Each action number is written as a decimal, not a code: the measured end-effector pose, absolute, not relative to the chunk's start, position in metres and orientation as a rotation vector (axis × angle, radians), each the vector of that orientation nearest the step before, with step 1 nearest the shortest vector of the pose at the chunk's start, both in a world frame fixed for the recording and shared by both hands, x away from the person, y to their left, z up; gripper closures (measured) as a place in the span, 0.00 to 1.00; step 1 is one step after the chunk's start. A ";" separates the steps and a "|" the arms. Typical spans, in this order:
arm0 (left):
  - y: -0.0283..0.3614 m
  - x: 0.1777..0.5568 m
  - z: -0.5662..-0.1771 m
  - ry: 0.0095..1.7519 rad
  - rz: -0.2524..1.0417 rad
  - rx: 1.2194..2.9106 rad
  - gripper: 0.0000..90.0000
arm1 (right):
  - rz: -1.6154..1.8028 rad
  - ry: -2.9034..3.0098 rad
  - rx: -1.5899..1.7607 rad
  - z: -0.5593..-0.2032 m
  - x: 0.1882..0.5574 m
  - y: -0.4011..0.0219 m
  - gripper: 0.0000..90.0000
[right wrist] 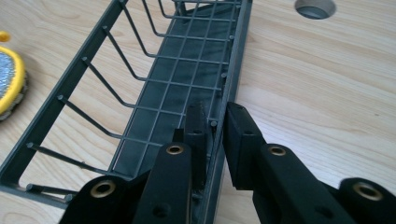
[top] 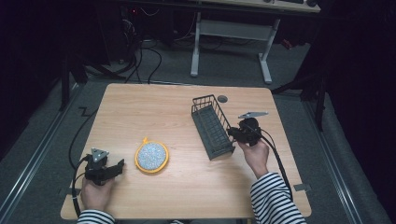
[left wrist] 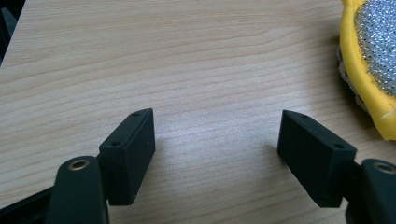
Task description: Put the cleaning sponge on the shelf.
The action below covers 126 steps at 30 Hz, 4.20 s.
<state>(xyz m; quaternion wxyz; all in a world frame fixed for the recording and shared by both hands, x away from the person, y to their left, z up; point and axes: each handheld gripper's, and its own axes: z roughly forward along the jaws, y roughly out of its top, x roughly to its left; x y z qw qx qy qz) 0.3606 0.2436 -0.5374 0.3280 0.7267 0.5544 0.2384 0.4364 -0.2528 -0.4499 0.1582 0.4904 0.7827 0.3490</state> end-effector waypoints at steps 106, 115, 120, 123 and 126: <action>0.206 0.383 -0.488 1.308 0.345 1.964 0.32 | 0.824 1.949 1.561 -0.530 0.330 -0.344 0.39; 0.182 0.400 -0.496 1.319 0.302 2.041 0.34 | 0.827 1.951 1.560 -0.530 0.330 -0.344 0.38; 0.176 0.410 -0.503 1.328 0.288 2.055 0.43 | 0.829 1.951 1.559 -0.530 0.331 -0.344 0.38; 0.174 0.412 -0.508 1.306 0.254 2.067 0.52 | 0.827 1.952 1.560 -0.530 0.331 -0.344 0.38; 0.174 0.413 -0.508 1.314 0.243 2.076 0.55 | 0.828 1.952 1.560 -0.530 0.331 -0.345 0.38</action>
